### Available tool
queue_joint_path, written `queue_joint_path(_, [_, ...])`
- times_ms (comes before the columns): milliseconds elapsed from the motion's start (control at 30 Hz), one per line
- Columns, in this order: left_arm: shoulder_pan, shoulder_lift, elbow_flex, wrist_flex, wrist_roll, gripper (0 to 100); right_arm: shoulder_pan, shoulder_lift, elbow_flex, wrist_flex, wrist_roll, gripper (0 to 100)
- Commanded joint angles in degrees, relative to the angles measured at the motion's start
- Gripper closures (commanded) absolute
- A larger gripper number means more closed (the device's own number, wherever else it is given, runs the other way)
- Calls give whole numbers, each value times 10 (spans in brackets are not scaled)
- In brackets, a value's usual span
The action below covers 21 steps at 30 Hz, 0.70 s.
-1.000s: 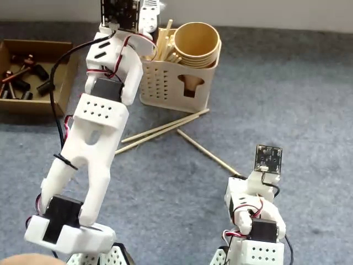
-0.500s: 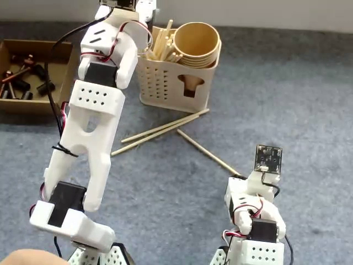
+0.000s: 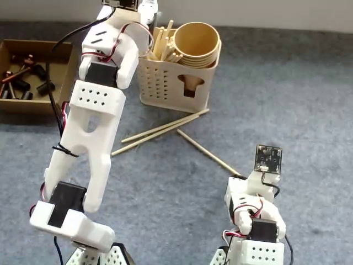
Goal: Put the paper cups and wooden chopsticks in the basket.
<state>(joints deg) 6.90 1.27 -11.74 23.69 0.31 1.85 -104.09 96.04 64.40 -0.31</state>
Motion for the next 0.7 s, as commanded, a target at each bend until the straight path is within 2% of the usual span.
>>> queue_joint_path(0, [15, -67, -34, 38, 5, 919, 6, 2, 58, -8, 4, 993])
queue_joint_path(233, [71, -145, -35, 114, -4, 919, 6, 2, 58, -8, 4, 993])
queue_joint_path(367, [109, -167, -35, 151, -64, 920, 6, 2, 58, -8, 4, 993])
queue_joint_path(500, [143, -202, -35, 208, -94, 920, 6, 2, 58, -8, 4, 993])
queue_joint_path(667, [171, -242, -29, 309, -141, 920, 6, 2, 58, -8, 4, 993])
